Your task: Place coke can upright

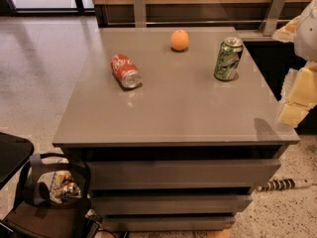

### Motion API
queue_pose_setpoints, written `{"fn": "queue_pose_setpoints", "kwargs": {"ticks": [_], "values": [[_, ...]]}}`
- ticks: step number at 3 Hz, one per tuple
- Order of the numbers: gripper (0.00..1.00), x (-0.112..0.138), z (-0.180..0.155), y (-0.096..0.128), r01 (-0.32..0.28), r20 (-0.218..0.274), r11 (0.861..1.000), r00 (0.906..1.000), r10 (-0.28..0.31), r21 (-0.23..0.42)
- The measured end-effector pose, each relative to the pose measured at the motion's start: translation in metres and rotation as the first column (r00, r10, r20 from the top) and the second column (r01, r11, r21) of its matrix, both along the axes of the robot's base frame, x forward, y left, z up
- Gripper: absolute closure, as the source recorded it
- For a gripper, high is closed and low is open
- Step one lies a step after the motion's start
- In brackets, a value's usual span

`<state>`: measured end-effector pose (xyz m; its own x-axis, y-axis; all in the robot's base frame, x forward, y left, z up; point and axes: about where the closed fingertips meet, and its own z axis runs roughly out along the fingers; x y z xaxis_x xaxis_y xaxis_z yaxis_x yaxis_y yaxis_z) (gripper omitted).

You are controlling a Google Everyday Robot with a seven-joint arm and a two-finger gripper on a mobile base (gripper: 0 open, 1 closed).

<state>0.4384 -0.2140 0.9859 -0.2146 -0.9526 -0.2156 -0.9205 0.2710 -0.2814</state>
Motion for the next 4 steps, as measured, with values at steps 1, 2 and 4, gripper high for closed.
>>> {"fn": "queue_pose_setpoints", "kwargs": {"ticks": [1,2,4], "values": [[0.00,0.000,0.000,0.000,0.000,0.000,1.000,1.0000,0.000,0.000],[0.00,0.022,0.014,0.001,0.003,0.032,1.000,0.9995,-0.003,0.004],[0.00,0.116,0.039,0.038,0.049,0.004,0.994,0.9988,-0.050,0.102]]}}
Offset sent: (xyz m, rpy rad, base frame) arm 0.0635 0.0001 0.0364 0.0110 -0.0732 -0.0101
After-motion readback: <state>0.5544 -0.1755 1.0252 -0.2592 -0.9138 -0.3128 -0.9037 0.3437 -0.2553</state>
